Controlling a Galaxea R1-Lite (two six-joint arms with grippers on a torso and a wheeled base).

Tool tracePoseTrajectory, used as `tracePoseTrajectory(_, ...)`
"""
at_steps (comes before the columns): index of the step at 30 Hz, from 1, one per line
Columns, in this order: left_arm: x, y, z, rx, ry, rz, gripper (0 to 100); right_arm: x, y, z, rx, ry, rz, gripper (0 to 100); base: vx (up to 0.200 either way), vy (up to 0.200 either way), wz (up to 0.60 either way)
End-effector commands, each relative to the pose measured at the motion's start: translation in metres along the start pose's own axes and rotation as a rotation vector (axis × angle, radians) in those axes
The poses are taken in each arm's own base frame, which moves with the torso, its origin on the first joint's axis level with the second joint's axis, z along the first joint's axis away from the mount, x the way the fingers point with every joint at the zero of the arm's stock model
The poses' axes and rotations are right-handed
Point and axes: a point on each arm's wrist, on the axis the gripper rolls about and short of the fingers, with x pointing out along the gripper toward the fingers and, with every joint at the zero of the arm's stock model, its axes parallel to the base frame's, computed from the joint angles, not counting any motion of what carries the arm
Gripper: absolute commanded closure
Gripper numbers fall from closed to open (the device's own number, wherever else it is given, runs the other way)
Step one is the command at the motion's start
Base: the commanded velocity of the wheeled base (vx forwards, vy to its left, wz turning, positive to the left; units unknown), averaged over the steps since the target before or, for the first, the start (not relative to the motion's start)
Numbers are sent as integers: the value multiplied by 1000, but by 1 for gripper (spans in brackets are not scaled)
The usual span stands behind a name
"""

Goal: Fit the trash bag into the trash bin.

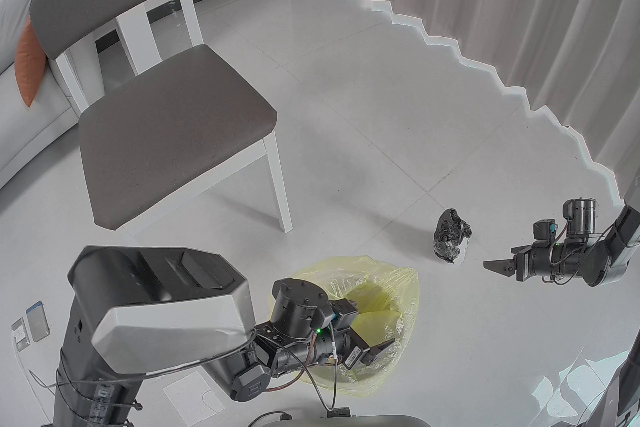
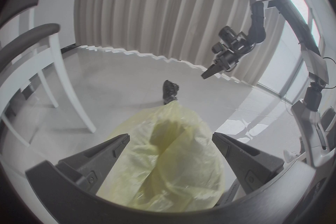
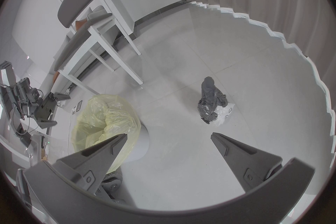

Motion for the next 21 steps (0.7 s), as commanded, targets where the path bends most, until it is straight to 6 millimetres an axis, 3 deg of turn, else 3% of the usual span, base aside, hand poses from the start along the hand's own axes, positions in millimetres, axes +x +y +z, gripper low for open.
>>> tracePoseTrajectory(1, 22, 3, -17, -11, 44, -16, 0, -12, 4, 0, -4, -16, -10, 0, 0, 0, 0)
tracePoseTrajectory(10, 40, 24, -28, -44, 108, 10, 0, -15, 5, 4, -20, -38, -11, 0, 0, 0, 0)
tracePoseTrajectory(19, 46, 18, -24, -45, 127, -65, 0, -14, 6, 2, -17, -32, -7, 0, 0, 0, 0)
tracePoseTrajectory(20, 46, 18, -24, -45, 127, -65, 100, -14, 6, 2, -17, -32, -7, 0, 0, 0, 0)
tracePoseTrajectory(21, 48, 17, -24, -46, 123, -82, 100, -15, 6, 2, -17, -33, -7, 0, 0, 0, 0)
